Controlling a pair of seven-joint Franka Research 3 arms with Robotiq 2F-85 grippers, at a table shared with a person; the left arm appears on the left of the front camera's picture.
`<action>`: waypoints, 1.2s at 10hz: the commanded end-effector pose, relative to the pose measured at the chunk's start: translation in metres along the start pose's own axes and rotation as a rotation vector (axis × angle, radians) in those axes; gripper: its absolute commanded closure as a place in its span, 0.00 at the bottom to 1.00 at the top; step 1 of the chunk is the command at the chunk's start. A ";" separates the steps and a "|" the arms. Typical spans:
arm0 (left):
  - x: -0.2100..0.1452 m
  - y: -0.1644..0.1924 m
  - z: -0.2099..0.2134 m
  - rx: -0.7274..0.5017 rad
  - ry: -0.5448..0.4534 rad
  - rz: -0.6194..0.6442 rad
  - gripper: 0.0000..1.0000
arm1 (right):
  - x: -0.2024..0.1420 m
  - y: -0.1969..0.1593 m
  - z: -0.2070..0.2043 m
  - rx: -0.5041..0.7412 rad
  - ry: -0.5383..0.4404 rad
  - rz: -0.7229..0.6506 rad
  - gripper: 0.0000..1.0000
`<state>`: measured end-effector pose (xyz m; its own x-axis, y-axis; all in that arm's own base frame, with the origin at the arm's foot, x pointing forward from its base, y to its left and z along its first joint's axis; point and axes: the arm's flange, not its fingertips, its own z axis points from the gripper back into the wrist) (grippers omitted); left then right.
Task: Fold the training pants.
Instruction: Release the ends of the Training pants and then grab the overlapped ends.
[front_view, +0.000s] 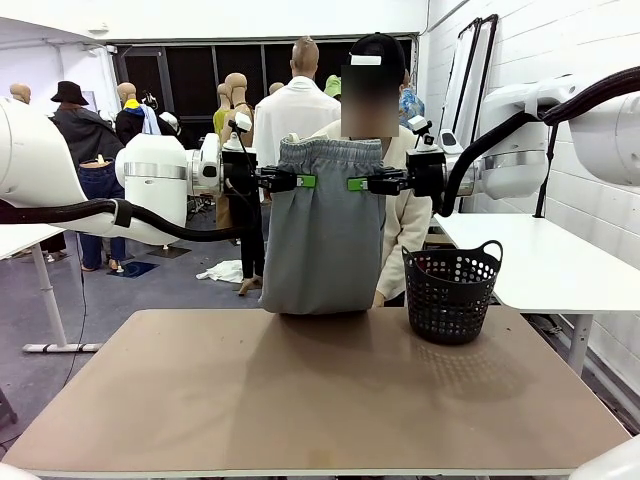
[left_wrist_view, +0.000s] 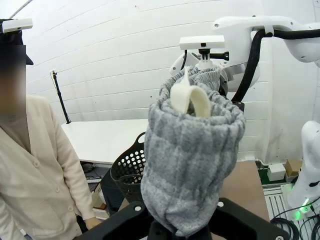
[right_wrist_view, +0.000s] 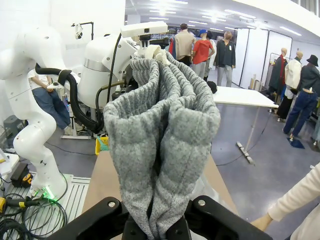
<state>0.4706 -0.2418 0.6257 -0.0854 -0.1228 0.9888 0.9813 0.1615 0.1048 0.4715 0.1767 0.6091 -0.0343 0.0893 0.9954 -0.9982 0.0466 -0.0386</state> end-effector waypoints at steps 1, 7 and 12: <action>0.003 -0.001 0.000 0.004 -0.013 -0.018 1.00 | 0.001 0.001 0.000 0.014 -0.010 -0.001 1.00; 0.003 -0.001 0.000 0.004 -0.013 -0.018 1.00 | 0.001 0.001 0.000 0.014 -0.010 -0.001 1.00; 0.003 -0.001 0.000 0.004 -0.013 -0.018 1.00 | 0.001 0.001 0.000 0.014 -0.010 -0.001 1.00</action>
<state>0.4706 -0.2417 0.6256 -0.0853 -0.1229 0.9887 0.9812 0.1619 0.1048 0.4715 0.1766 0.6091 -0.0343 0.0893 0.9954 -0.9982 0.0467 -0.0386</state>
